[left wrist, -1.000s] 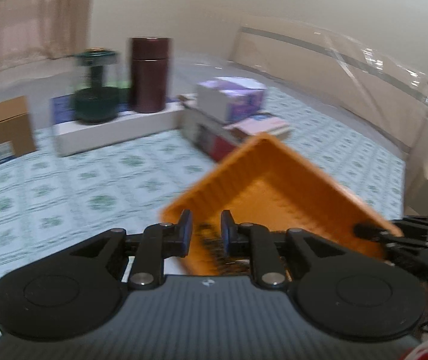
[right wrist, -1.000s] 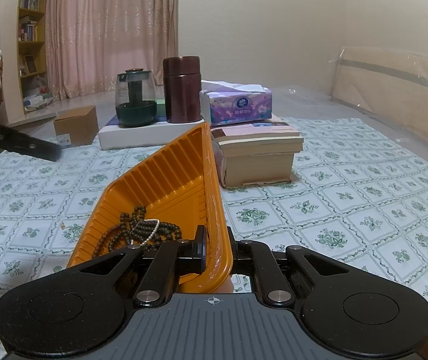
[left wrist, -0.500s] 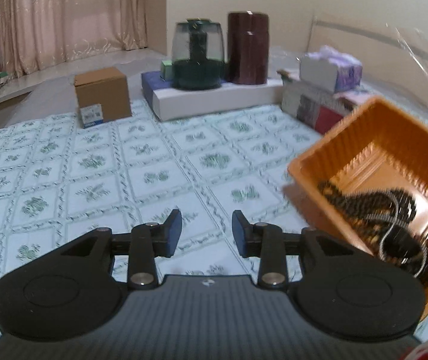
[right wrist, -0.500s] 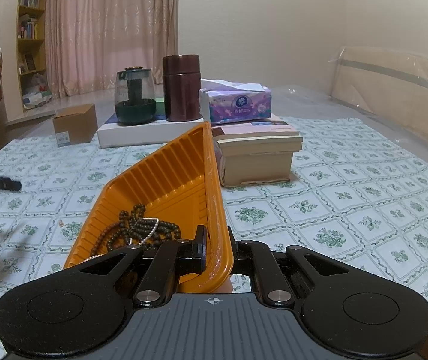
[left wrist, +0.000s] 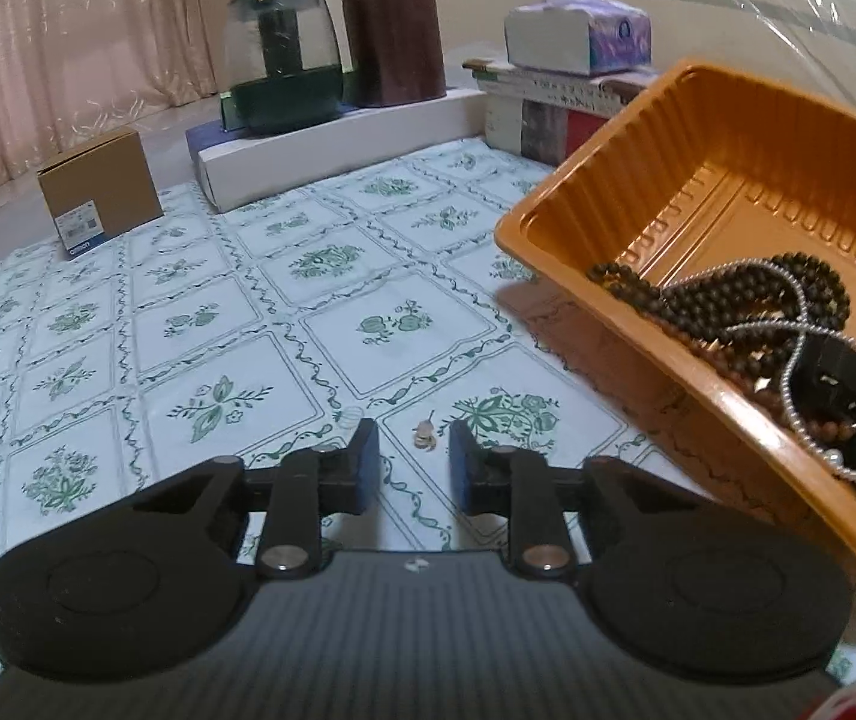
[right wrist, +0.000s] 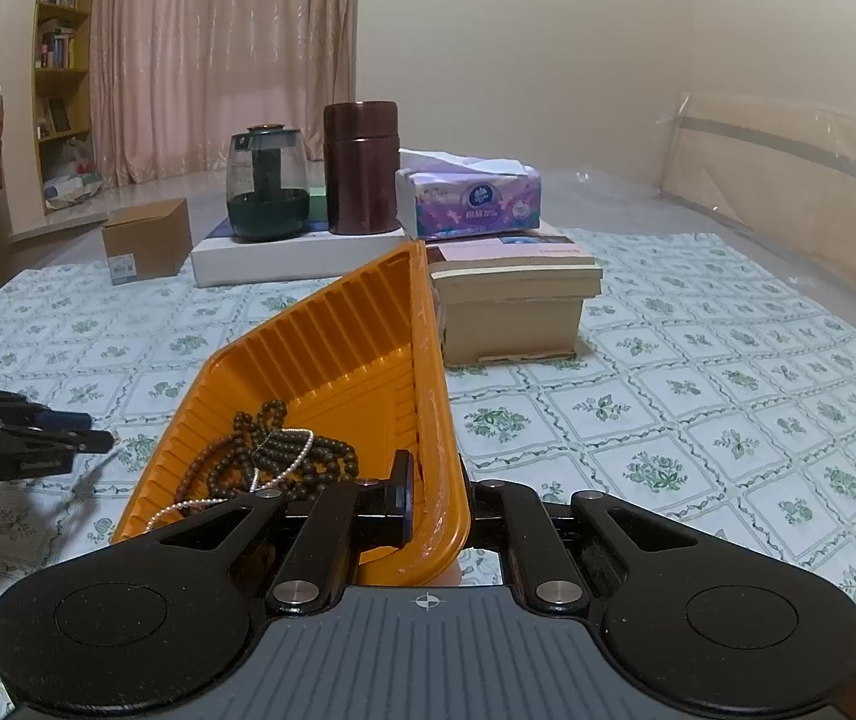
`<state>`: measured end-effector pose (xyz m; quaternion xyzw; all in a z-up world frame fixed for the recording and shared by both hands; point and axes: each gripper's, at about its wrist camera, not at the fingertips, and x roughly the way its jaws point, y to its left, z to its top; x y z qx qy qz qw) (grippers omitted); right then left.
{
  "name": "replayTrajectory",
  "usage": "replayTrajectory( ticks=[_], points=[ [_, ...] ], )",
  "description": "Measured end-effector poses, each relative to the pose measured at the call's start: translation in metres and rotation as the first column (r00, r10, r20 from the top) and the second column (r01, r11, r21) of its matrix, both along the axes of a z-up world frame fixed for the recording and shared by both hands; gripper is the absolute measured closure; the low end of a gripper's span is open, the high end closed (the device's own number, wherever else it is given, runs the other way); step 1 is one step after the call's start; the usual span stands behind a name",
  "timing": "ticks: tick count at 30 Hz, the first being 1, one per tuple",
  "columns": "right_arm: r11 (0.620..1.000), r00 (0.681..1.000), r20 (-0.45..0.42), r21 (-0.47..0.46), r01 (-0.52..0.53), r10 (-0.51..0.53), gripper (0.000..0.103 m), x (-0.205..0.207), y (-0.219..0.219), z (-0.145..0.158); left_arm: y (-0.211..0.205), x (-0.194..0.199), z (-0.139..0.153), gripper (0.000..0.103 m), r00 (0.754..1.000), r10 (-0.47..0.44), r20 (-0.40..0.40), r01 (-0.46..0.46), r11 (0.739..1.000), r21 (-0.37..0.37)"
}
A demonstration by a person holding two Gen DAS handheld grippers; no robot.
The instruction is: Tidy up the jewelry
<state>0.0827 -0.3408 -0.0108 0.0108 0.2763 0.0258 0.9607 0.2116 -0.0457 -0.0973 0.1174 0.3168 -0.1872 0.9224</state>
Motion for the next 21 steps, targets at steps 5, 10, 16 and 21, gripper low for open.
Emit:
replayTrajectory(
  ticks=[5, 10, 16, 21],
  points=[
    [1.0, 1.0, -0.004, -0.002, 0.005, -0.005, 0.094, 0.001, 0.0, -0.001, -0.004, 0.007, -0.004, 0.091, 1.0, 0.007, 0.0, -0.007, 1.0, -0.006],
    [1.0, 1.0, -0.006, -0.004, 0.006, -0.006, 0.094, 0.001, -0.001, -0.002, -0.006, 0.008, -0.002, 0.097, 1.0, -0.007, -0.006, 0.007, 1.0, 0.005],
    [1.0, 1.0, -0.004, -0.003, 0.007, -0.007, 0.094, 0.001, -0.001, -0.003, -0.002, -0.003, 0.006, 0.097, 1.0, 0.01, -0.013, -0.01, 1.0, 0.009],
    [1.0, 1.0, 0.0, -0.004, 0.005, -0.005, 0.094, 0.0, -0.001, -0.002, 0.001, -0.017, 0.019, 0.097, 1.0, 0.018, -0.016, -0.018, 1.0, 0.004]
  ],
)
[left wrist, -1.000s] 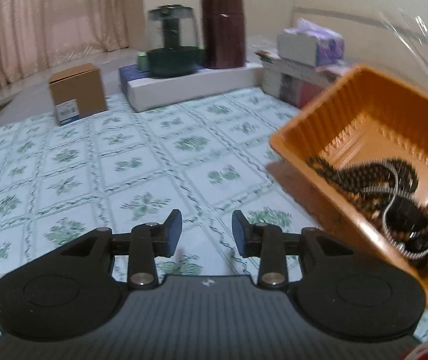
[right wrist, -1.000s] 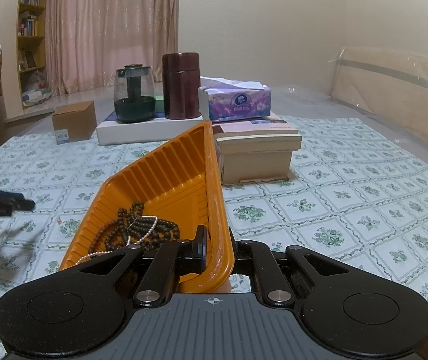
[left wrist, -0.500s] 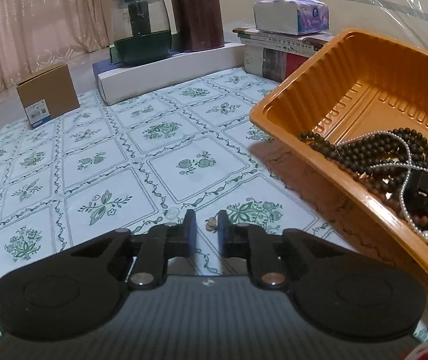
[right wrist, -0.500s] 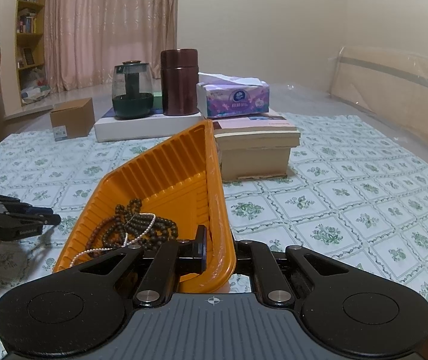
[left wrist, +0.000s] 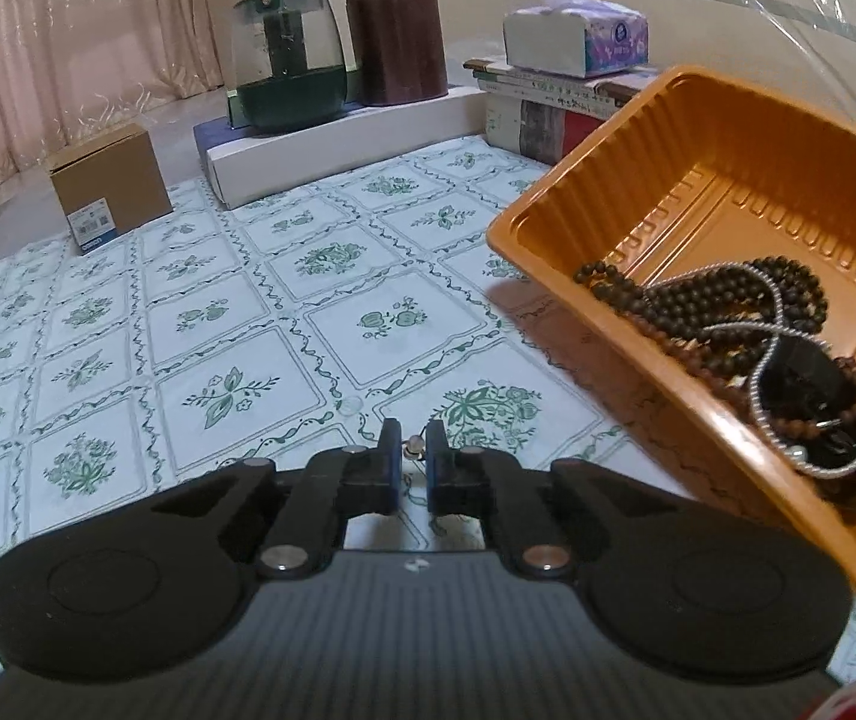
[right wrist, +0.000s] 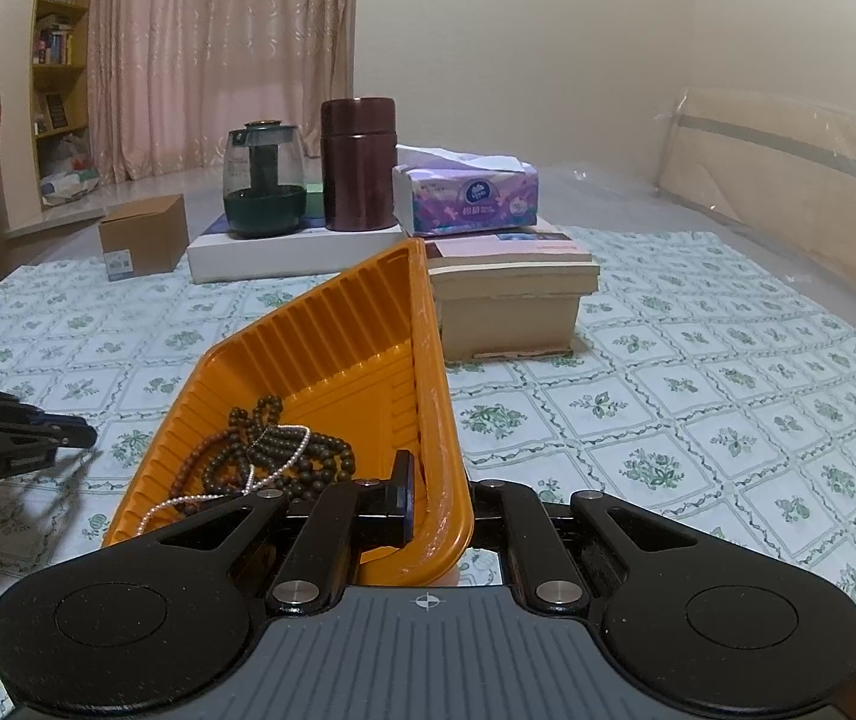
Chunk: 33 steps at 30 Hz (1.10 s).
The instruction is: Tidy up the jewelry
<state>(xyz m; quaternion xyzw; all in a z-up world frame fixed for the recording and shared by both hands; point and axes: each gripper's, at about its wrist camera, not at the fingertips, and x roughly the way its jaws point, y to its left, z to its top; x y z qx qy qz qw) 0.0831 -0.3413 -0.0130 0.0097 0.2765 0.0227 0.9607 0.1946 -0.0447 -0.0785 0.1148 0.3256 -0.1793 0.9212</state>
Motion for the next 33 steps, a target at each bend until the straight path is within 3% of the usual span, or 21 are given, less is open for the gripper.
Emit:
replayTrajectory(
  ticks=[15, 24, 28, 33],
  points=[
    [1.0, 1.0, 0.009, 0.003, -0.006, 0.006, 0.094, -0.002, 0.001, 0.003, -0.008, -0.039, 0.047, 0.097, 0.999, -0.022, 0.029, 0.022, 0.999, -0.024],
    [1.0, 1.0, 0.007, 0.016, -0.004, 0.004, 0.094, -0.005, 0.0, 0.003, -0.042, -0.062, 0.071, 0.097, 0.992, -0.12, 0.036, 0.123, 0.987, -0.103],
    [1.0, 1.0, 0.003, 0.027, -0.005, 0.005, 0.093, -0.004, -0.003, 0.002, -0.065, -0.068, 0.074, 0.097, 0.984, -0.175, 0.016, 0.175, 0.971, -0.162],
    [0.999, 1.0, 0.0, 0.041, -0.002, 0.002, 0.094, -0.004, -0.006, 0.001, -0.094, -0.07, 0.073, 0.097, 0.974, -0.225, 0.004, 0.222, 0.958, -0.18]
  ],
)
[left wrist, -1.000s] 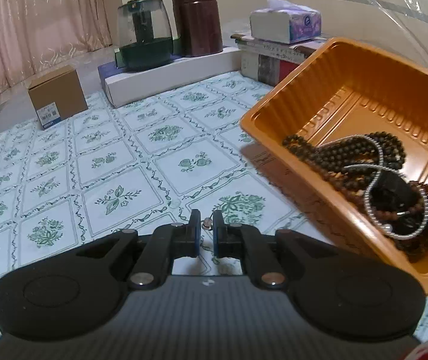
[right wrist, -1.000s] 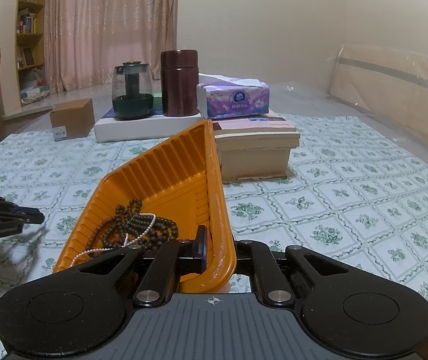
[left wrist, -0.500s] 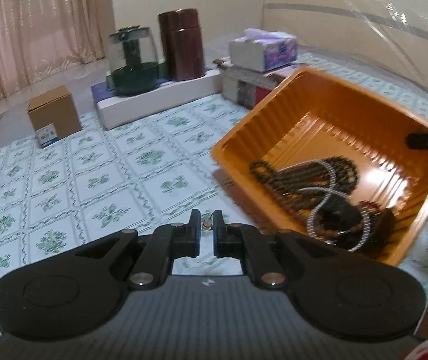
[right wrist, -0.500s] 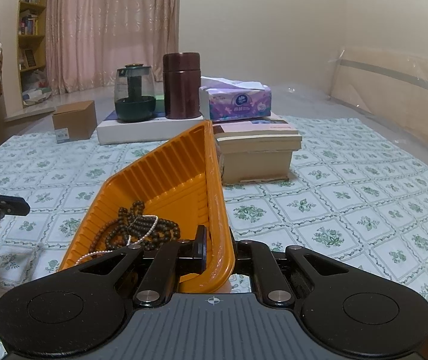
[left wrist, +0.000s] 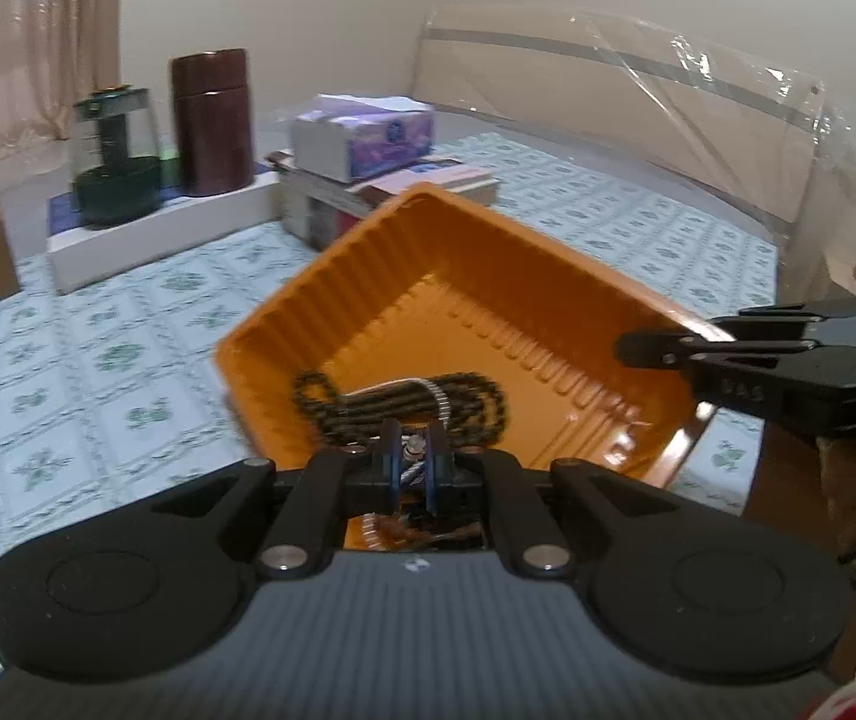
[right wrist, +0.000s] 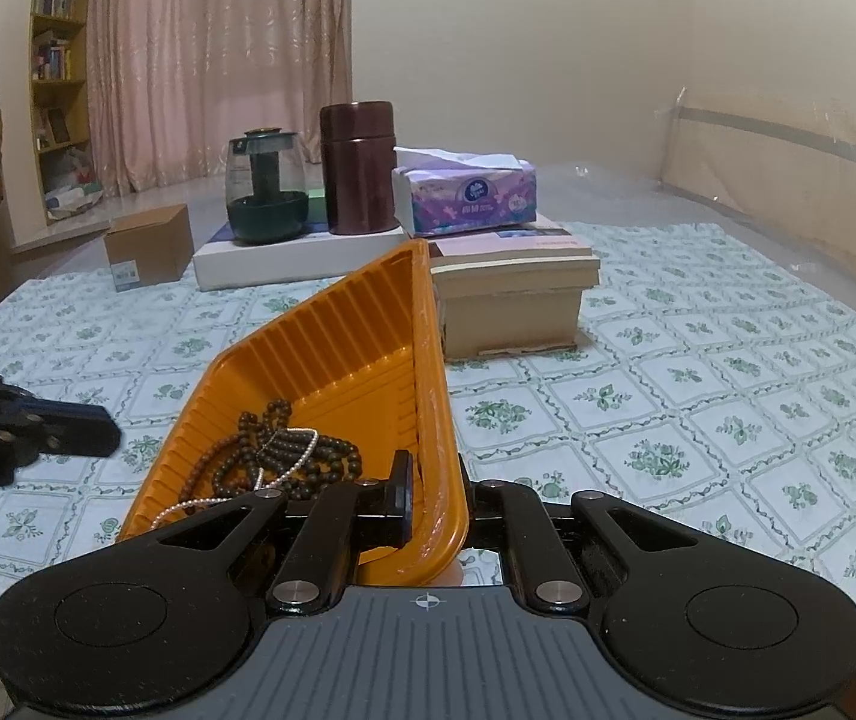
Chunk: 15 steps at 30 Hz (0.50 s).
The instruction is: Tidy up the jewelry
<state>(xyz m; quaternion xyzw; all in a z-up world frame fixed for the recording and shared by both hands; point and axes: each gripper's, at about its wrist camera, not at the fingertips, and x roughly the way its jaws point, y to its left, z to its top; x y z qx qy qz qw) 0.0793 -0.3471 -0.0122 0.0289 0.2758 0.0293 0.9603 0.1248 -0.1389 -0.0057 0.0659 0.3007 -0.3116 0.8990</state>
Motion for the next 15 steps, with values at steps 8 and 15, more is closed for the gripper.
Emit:
replayTrajectory(
  ticks=[8, 15],
  points=[
    [1.0, 1.0, -0.003, 0.018, 0.003, -0.003, 0.094, 0.0, -0.003, -0.002, -0.032, 0.005, -0.009, 0.097, 0.999, -0.049, -0.011, 0.049, 0.999, -0.014],
    [0.999, 1.0, -0.007, 0.035, 0.005, -0.005, 0.094, -0.001, -0.007, -0.005, -0.036, 0.008, -0.012, 0.081, 1.0, -0.021, -0.012, 0.021, 1.0, -0.003]
  ],
)
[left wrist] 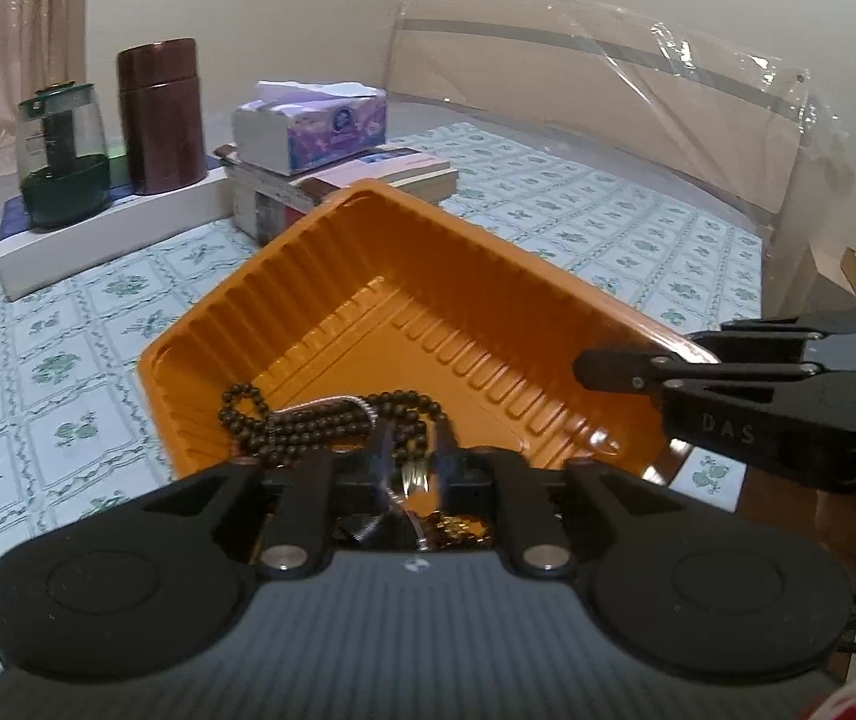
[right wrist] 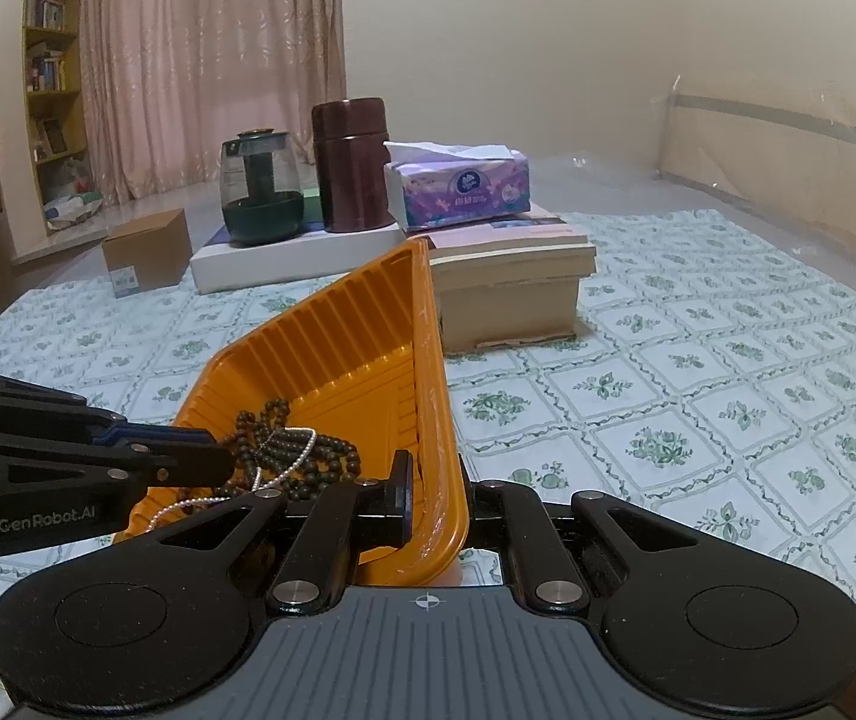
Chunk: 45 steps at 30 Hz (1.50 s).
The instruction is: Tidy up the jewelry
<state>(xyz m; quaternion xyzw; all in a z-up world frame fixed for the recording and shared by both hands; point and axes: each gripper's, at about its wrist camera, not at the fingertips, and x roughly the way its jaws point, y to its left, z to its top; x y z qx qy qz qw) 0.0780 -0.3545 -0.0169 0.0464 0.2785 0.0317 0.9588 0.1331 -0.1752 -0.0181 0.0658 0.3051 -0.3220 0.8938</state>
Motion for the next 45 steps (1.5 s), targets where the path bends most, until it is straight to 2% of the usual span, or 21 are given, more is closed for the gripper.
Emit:
replayTrajectory(
  ticks=[9, 15, 18, 23, 25, 28, 30, 31, 32, 33, 36, 39, 41, 43, 45],
  points=[
    [0.999, 1.0, -0.015, 0.053, 0.008, -0.008, 0.094, 0.001, -0.01, -0.004, 0.054, -0.006, 0.002, 0.075, 0.99, 0.142, -0.008, -0.142, 0.99, 0.002],
    [0.981, 0.997, -0.067, 0.188, 0.042, -0.03, 0.094, 0.008, -0.037, -0.019, 0.095, -0.018, -0.002, 0.066, 0.962, 0.272, -0.027, -0.272, 0.962, 0.012],
    [0.969, 0.996, -0.082, 0.243, 0.049, -0.03, 0.094, 0.01, -0.051, -0.028, 0.112, -0.023, -0.006, 0.066, 0.942, 0.33, -0.053, -0.331, 0.944, 0.003],
    [0.923, 0.994, -0.108, 0.377, 0.075, -0.036, 0.094, 0.011, -0.075, -0.047, 0.127, -0.032, -0.011, 0.061, 0.918, 0.389, -0.082, -0.391, 0.92, -0.009],
    [0.897, 0.994, -0.106, 0.434, 0.081, -0.038, 0.094, 0.009, -0.084, -0.053, 0.132, -0.036, -0.014, 0.056, 0.909, 0.406, -0.089, -0.409, 0.912, -0.018],
    [0.852, 0.992, -0.115, 0.514, 0.1, -0.047, 0.092, 0.006, -0.096, -0.058, 0.14, -0.042, -0.016, 0.041, 0.892, 0.441, -0.1, -0.446, 0.894, -0.035],
    [0.822, 0.991, -0.117, 0.559, 0.114, -0.058, 0.083, 0.003, -0.102, -0.06, 0.143, -0.045, -0.018, 0.033, 0.884, 0.455, -0.107, -0.462, 0.886, -0.043],
    [0.812, 0.991, -0.115, 0.569, 0.127, -0.075, 0.064, 0.0, -0.105, -0.059, 0.145, -0.046, -0.019, 0.03, 0.88, 0.462, -0.112, -0.469, 0.882, -0.046],
    [0.802, 0.989, -0.111, 0.58, 0.14, -0.093, 0.041, -0.003, -0.108, -0.058, 0.147, -0.048, -0.019, 0.023, 0.874, 0.471, -0.117, -0.479, 0.876, -0.05],
    [0.791, 0.989, -0.099, 0.594, 0.148, -0.111, 0.035, -0.007, -0.111, -0.057, 0.149, -0.05, -0.02, 0.018, 0.87, 0.478, -0.121, -0.487, 0.872, -0.056],
    [0.783, 0.983, -0.103, 0.593, 0.185, -0.154, 0.03, -0.015, -0.115, -0.05, 0.157, -0.057, -0.019, 0.01, 0.851, 0.508, -0.131, -0.519, 0.851, -0.074],
    [0.765, 0.952, -0.168, 0.567, 0.306, -0.257, 0.027, -0.025, -0.117, -0.04, 0.164, -0.064, -0.017, 0.003, 0.824, 0.55, -0.136, -0.563, 0.822, -0.087],
    [0.76, 0.932, -0.204, 0.541, 0.361, -0.298, 0.026, -0.031, -0.113, -0.032, 0.167, -0.069, -0.014, 0.001, 0.813, 0.566, -0.133, -0.579, 0.811, -0.085],
    [0.775, 0.921, -0.233, 0.499, 0.388, -0.311, 0.026, -0.034, -0.105, -0.023, 0.169, -0.074, -0.012, 0.001, 0.797, 0.589, -0.137, -0.6, 0.798, -0.059],
    [0.805, 0.931, -0.238, 0.472, 0.36, -0.277, 0.026, -0.035, -0.09, -0.015, 0.171, -0.079, -0.011, 0.001, 0.784, 0.603, -0.149, -0.615, 0.787, -0.047]
  ],
)
